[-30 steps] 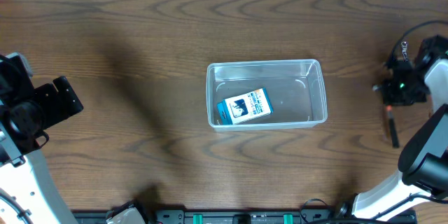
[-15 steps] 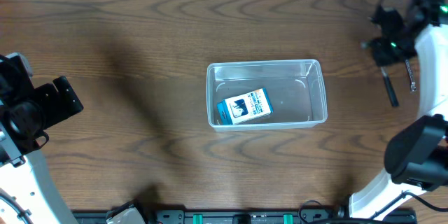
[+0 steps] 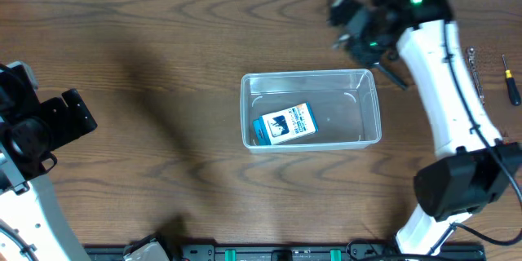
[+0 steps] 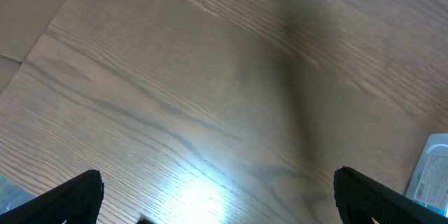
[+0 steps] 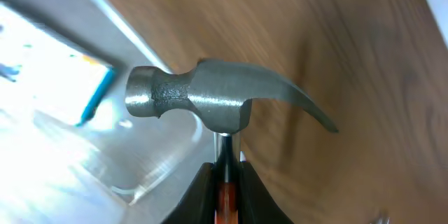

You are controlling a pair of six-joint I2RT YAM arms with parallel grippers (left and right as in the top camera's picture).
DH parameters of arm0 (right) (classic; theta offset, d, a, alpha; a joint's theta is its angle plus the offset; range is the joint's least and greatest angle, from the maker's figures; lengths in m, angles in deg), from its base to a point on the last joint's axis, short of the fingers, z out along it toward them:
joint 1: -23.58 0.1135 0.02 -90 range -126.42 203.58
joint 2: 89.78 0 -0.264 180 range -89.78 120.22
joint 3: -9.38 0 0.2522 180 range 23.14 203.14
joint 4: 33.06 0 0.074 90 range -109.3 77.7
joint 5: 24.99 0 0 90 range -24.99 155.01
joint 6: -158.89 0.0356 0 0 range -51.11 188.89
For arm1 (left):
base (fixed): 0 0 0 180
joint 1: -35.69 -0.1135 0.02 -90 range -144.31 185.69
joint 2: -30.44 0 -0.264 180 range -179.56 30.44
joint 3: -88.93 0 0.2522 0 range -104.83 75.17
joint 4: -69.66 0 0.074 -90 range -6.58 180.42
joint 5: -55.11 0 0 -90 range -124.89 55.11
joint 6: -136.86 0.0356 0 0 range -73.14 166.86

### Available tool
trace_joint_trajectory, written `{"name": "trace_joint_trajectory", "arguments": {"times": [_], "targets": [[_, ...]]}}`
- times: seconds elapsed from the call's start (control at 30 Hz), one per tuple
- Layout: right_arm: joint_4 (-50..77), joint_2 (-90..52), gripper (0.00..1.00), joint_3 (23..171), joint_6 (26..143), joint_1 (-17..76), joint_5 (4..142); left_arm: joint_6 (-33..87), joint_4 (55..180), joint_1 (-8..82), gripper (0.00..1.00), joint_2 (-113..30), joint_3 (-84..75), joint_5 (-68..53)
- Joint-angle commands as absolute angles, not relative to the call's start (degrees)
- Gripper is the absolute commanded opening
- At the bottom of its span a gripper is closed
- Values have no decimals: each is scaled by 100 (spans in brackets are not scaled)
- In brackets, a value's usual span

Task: Pack container
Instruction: 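Lift the hammer with the right gripper and carry it over the container, then lower the hammer into the container beside the box and release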

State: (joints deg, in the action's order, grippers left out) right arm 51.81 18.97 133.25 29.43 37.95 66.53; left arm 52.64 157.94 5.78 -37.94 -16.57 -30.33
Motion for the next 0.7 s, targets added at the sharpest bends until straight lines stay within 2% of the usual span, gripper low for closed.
{"name": "trace_joint_trajectory", "arguments": {"times": [0.0,0.27,0.67], "targets": [[5183,1908,8,13447,2527,4199,6679,5192,15794,549,98,-3816,-1721,-2991],[5188,1910,8,13318,2530,4831,6906,5192,15794,549,98,-3816,-1721,-2991],[5199,1910,10,12549,2117,4912,7363,5194,15794,549,98,-3816,-1721,-2991]]}}
